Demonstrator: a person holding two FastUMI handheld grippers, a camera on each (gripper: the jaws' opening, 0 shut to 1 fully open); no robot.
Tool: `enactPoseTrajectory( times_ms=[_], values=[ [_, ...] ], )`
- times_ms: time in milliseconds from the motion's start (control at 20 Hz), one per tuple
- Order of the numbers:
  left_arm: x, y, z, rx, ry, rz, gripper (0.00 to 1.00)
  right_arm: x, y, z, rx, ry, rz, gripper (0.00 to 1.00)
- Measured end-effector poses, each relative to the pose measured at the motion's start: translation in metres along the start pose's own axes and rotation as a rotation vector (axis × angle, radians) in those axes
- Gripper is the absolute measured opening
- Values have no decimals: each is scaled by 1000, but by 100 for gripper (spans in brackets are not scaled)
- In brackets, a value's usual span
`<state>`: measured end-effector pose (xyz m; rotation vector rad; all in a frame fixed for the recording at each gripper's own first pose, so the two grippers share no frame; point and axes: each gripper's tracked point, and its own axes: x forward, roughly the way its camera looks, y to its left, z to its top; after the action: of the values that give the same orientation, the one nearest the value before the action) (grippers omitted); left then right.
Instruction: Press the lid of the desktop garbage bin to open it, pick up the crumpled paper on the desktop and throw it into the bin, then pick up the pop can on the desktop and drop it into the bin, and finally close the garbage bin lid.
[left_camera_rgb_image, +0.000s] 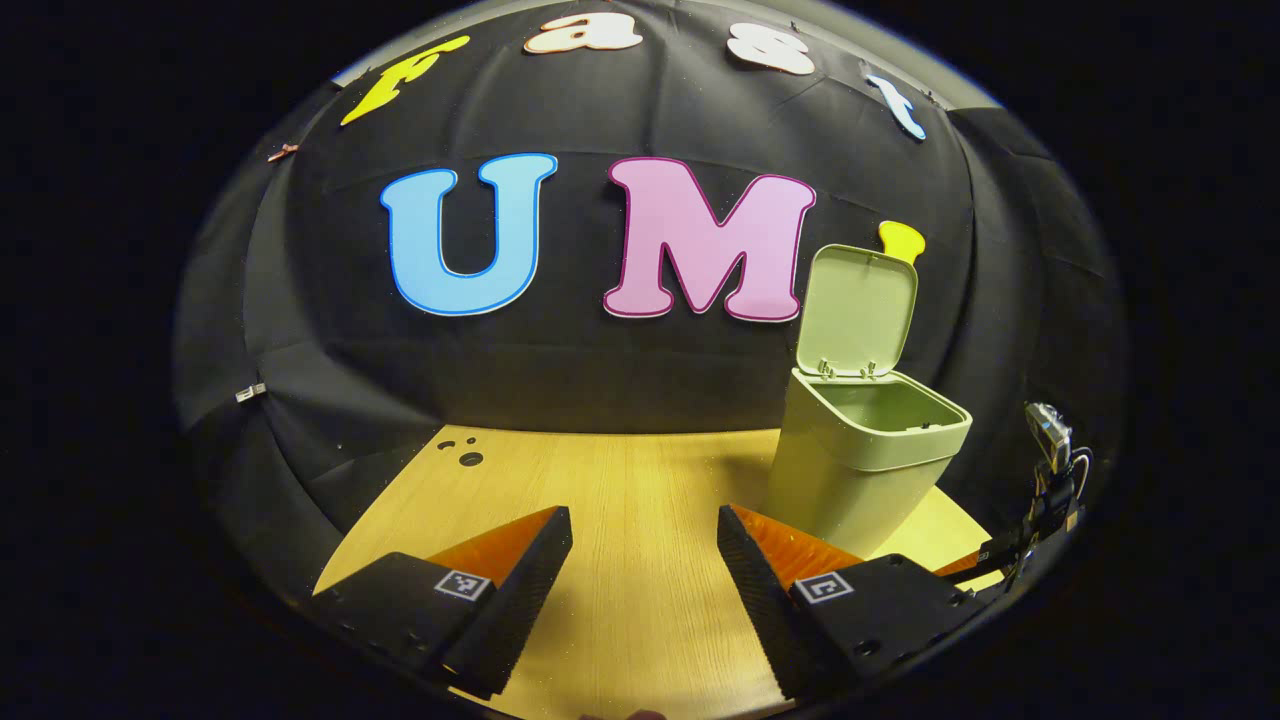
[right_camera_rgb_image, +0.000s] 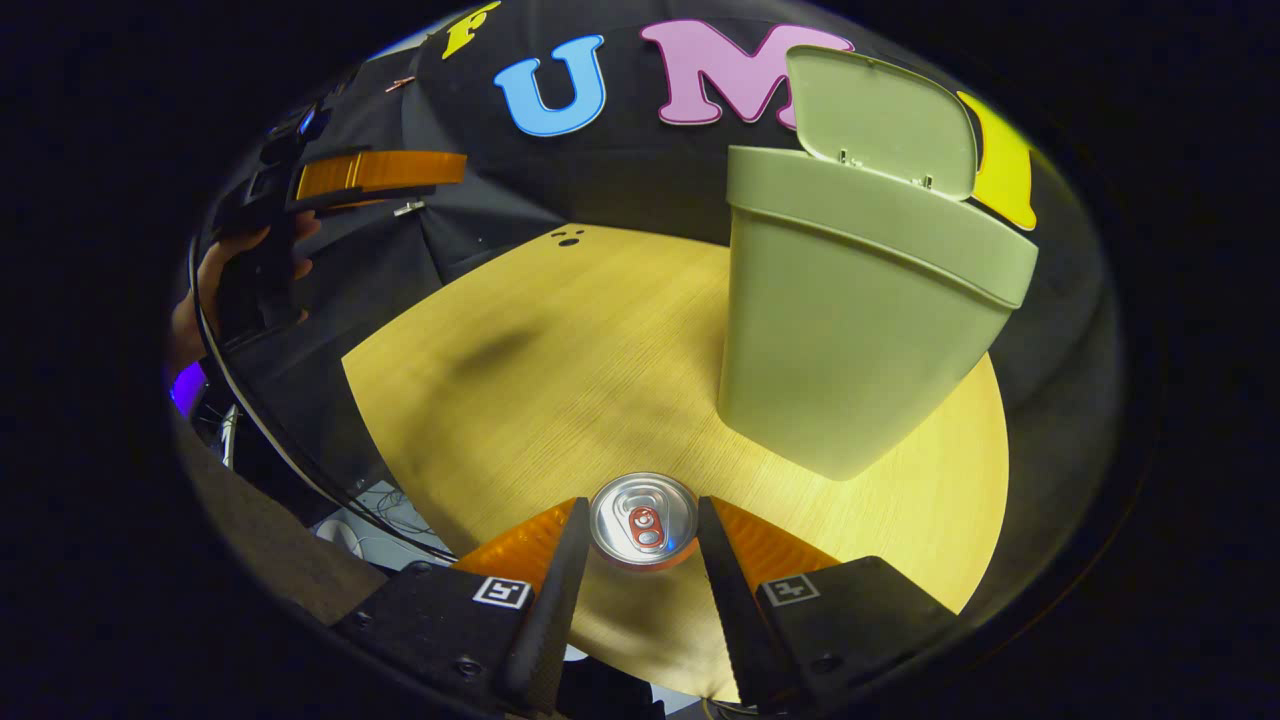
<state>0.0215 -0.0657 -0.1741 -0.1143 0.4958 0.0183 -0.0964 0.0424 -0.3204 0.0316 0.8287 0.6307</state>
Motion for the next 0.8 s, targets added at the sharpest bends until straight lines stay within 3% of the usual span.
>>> enactPoseTrajectory(
  times_ms=[800],
  values=[
    [16, -11, 7, 1, -8, -32, 95, -100, -5, 149, 46, -328, 16, 68]
  ],
)
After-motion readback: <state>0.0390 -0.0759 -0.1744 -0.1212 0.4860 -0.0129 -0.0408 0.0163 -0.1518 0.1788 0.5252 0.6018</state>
